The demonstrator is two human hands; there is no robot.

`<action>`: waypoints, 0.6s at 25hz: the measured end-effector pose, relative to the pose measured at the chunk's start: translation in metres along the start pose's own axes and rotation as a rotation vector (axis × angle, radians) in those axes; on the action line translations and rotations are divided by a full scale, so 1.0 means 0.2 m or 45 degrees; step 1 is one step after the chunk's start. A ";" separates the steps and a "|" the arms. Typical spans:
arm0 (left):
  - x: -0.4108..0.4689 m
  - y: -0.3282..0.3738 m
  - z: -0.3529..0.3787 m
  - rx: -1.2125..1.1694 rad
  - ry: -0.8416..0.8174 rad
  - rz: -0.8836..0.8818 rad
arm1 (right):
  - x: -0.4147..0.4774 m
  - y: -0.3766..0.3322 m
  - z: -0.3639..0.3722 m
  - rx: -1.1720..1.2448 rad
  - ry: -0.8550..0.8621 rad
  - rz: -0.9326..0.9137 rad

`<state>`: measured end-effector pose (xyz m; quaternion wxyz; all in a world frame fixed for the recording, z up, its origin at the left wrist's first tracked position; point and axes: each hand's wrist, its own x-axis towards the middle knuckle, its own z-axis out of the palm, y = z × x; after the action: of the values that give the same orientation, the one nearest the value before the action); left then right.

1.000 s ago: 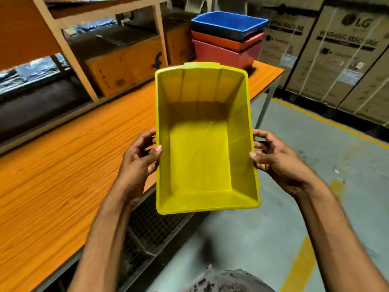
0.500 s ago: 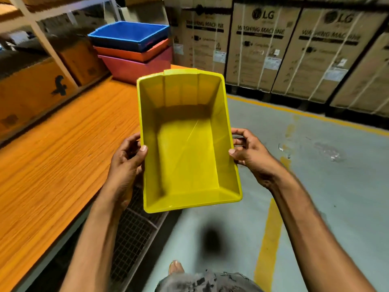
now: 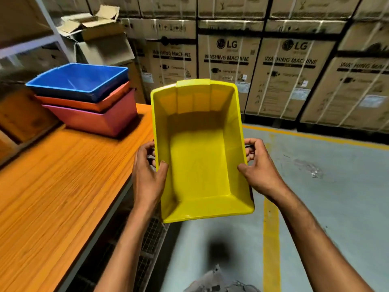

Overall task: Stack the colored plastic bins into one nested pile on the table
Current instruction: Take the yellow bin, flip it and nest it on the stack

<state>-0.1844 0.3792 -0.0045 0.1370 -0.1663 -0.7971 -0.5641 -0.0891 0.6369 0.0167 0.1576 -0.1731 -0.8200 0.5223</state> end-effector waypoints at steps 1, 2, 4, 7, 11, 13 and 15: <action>0.08 -0.01 0.05 0.051 -0.020 0.013 | 0.08 0.01 -0.02 -0.006 0.023 0.041; 0.17 -0.02 0.10 0.096 -0.052 0.017 | 0.17 0.02 -0.03 -0.010 0.045 0.084; 0.32 -0.04 0.18 0.141 -0.126 -0.011 | 0.33 0.05 -0.06 0.009 0.078 0.152; 0.57 -0.07 0.33 0.072 -0.208 -0.207 | 0.63 0.09 -0.14 0.151 0.003 0.294; 0.92 -0.12 0.55 -0.154 -0.399 -0.670 | 1.08 0.16 -0.26 0.343 -0.307 0.596; 1.06 -0.15 0.66 -0.239 -0.437 -0.880 | 1.32 0.22 -0.32 0.476 -0.503 0.691; 1.19 -0.17 0.75 -0.376 -0.415 -1.038 | 1.54 0.26 -0.40 0.665 -0.663 0.804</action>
<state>-0.4192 0.5365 0.0135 -0.2481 0.0564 -0.7199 -0.6458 -0.3225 0.8590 0.0252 -0.1808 -0.2317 -0.5810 0.7590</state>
